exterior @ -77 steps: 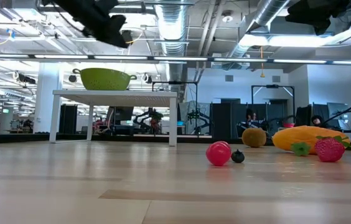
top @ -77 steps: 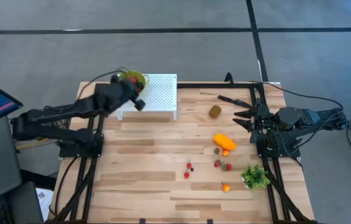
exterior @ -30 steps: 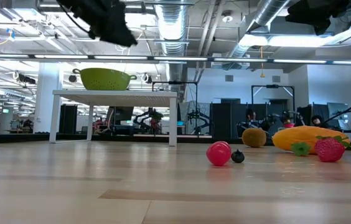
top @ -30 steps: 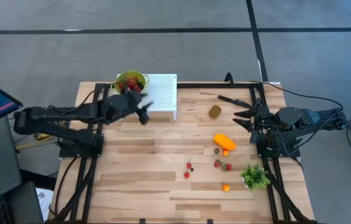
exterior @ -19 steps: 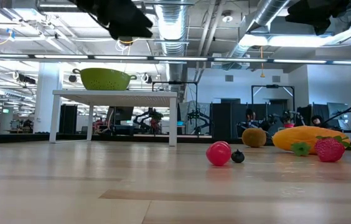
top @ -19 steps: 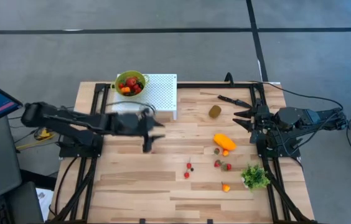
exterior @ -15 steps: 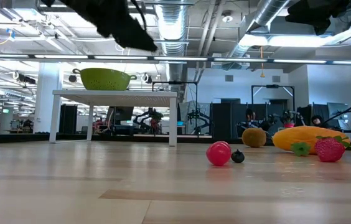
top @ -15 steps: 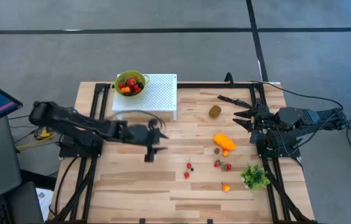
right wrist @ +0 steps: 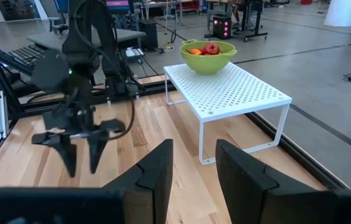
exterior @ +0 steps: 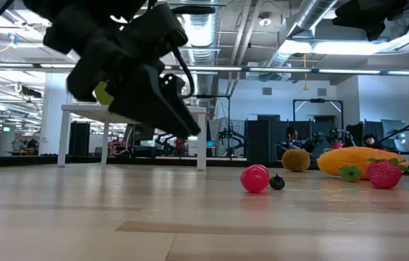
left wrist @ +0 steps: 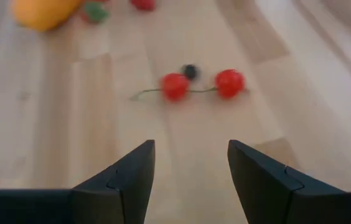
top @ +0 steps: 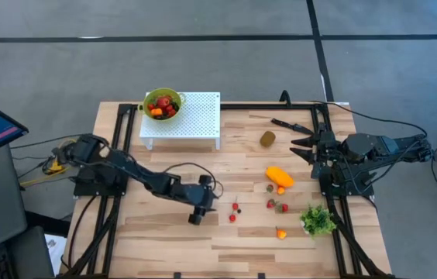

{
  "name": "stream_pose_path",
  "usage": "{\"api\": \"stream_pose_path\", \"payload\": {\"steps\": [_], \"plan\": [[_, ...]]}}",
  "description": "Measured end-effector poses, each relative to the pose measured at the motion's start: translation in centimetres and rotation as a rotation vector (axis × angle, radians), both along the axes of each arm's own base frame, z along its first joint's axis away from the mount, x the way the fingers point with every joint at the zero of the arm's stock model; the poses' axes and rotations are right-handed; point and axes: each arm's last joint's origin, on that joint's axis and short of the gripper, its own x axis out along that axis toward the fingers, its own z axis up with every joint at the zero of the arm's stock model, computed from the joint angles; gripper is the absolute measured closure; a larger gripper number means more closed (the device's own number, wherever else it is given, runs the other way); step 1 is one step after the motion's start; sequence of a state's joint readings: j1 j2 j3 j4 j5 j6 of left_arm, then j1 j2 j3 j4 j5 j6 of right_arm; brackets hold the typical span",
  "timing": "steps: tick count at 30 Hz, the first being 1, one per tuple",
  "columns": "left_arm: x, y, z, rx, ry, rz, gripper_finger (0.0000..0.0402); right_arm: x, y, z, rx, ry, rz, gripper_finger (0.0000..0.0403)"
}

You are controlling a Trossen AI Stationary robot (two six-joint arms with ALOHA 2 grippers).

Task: Pick & Place Fruit
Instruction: Put the red cherry into the green strainer bowl on the shelf

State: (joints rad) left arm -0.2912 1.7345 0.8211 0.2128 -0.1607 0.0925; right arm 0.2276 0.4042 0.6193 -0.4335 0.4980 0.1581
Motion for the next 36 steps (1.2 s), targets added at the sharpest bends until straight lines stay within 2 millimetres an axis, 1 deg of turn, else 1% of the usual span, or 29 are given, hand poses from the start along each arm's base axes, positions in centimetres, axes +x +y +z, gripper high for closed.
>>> {"api": "stream_pose_path", "payload": {"steps": [6,9,13,16,19,29,36], "plan": [[0.3,-1.7,-1.5,-0.082,-0.008,-0.066,0.0204,0.0,0.0,0.0,0.0,0.001,0.001,0.0287],[0.7,-2.5,-2.1,-0.118,-0.046,-0.074,0.0204,0.0,0.0,0.0,0.0,0.0,0.0,0.0287],[1.3,-3.1,-3.9,-0.114,-0.093,-0.099,0.0204,0.0,0.0,0.0,0.0,0.001,0.001,0.0287],[1.8,-3.1,-5.5,-0.102,-0.116,-0.104,0.0204,0.0,0.0,0.0,0.0,0.001,0.0,0.0287],[2.1,-2.9,-6.6,-0.103,-0.132,-0.09,0.0204,0.0,0.0,0.0,0.0,0.0,0.0,0.0287],[3.1,-1.9,-8.2,-0.129,-0.218,-0.064,0.0204,0.0,0.0,0.0,0.0,0.0,0.001,0.0287],[3.6,-1.9,-8.9,-0.139,-0.269,-0.058,0.0204,0.0,0.0,0.0,0.0,0.001,0.001,0.0287]]}}
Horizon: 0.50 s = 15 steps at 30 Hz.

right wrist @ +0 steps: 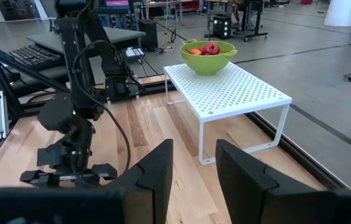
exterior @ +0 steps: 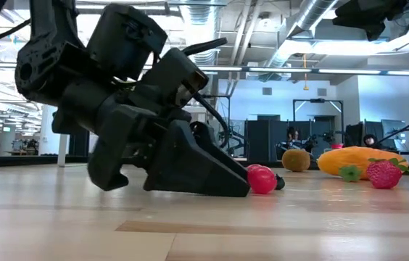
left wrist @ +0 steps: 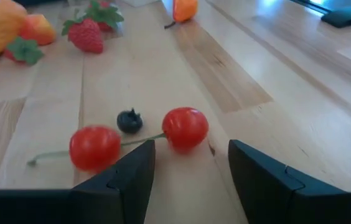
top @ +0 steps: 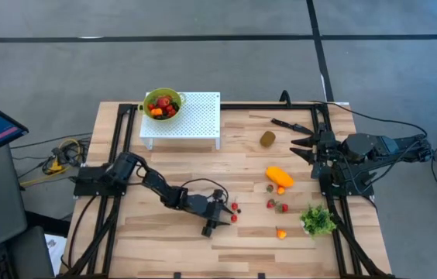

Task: Pick & Place Fruit
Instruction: Put the red cherry into the green strainer bowl on the shelf

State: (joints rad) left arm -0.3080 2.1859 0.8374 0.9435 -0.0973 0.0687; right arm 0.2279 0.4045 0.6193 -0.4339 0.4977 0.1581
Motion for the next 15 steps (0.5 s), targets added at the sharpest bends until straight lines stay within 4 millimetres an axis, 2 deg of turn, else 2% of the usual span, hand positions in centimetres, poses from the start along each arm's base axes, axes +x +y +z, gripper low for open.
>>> {"api": "stream_pose_path", "payload": {"steps": [9,15], "plan": [[1.5,-0.4,-1.3,-0.003,-0.017,0.01,0.0204,0.0,0.0,0.0,0.0,-0.001,0.0,0.0287],[1.8,-0.4,-1.0,-0.011,-0.044,0.051,0.0204,0.0,0.0,0.0,0.0,0.0,0.0,0.0287]]}}
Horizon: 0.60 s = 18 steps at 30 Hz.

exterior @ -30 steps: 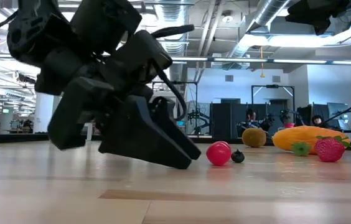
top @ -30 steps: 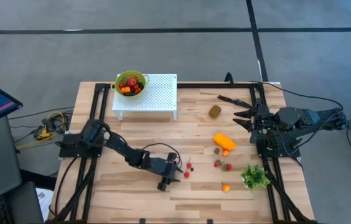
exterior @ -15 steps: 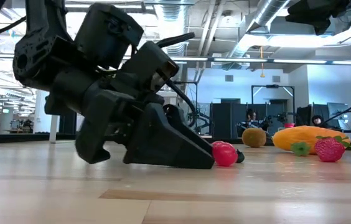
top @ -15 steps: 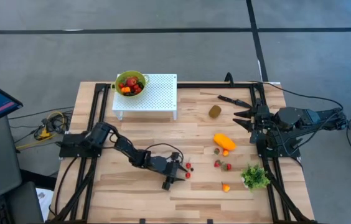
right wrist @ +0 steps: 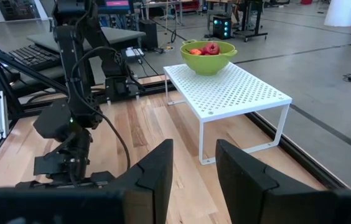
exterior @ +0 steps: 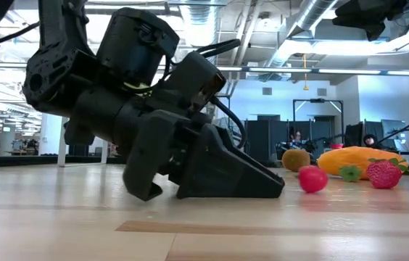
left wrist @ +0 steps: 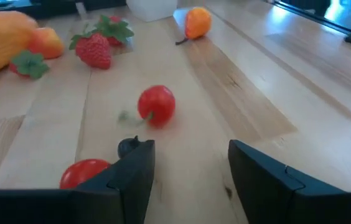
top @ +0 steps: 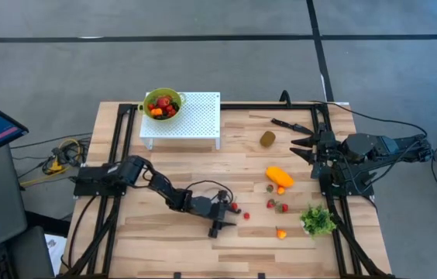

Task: Pick & Place Fruit
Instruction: Put the red cherry into the green strainer bowl on the shelf

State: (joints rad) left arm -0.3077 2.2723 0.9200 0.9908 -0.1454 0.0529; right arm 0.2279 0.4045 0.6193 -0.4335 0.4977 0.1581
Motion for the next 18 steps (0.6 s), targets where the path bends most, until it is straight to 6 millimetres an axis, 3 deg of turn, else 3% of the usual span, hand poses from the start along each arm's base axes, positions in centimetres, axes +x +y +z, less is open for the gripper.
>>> {"api": "stream_pose_path", "payload": {"steps": [18], "plan": [[0.14,0.77,-0.13,-0.018,0.009,0.076,0.0204,-0.01,0.0,0.0,0.0,0.0,-0.001,0.0287]]}}
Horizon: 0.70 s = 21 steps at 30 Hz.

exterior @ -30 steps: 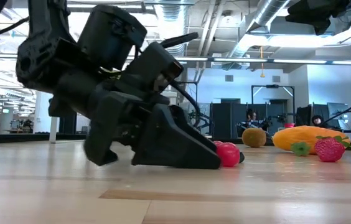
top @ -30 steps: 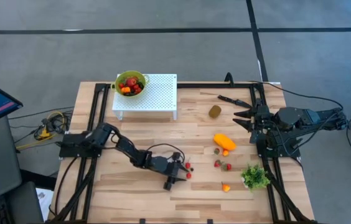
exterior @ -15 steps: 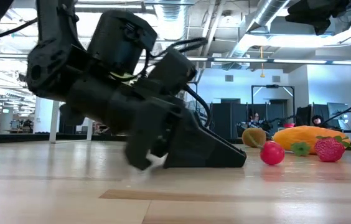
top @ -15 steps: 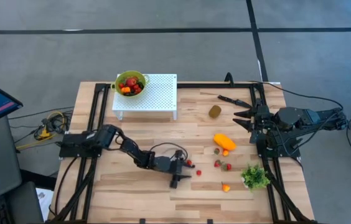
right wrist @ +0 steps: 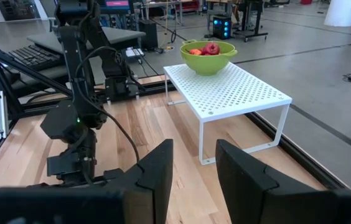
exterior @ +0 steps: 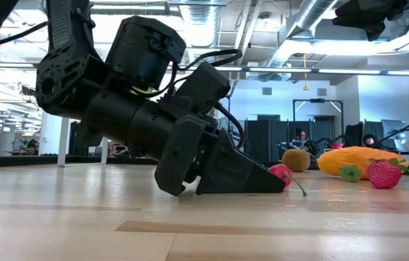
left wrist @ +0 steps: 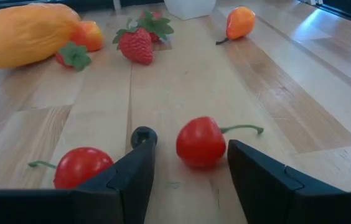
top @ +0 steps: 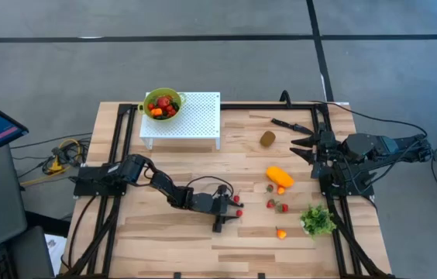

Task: Pick & Place Fruit
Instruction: Put the red cherry into the green strainer bowl on the shelf

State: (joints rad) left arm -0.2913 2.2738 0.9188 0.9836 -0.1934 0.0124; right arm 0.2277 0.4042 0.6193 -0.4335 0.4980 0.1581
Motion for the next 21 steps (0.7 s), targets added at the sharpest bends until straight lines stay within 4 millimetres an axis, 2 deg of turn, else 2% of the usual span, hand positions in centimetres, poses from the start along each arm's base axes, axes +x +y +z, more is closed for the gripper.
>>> {"api": "stream_pose_path", "payload": {"steps": [9,15,21], "plan": [[0.06,0.13,0.01,-0.005,0.0,-0.066,0.022,0.01,0.0,0.0,0.0,0.0,0.0,0.0287],[0.08,0.08,0.03,0.0,-0.002,-0.063,0.0242,0.01,0.0,0.0,0.0,0.0,0.0,0.0287],[0.52,-0.04,0.33,0.007,-0.013,-0.059,0.0246,0.01,0.0,0.0,0.0,0.0,0.0,0.0287]]}}
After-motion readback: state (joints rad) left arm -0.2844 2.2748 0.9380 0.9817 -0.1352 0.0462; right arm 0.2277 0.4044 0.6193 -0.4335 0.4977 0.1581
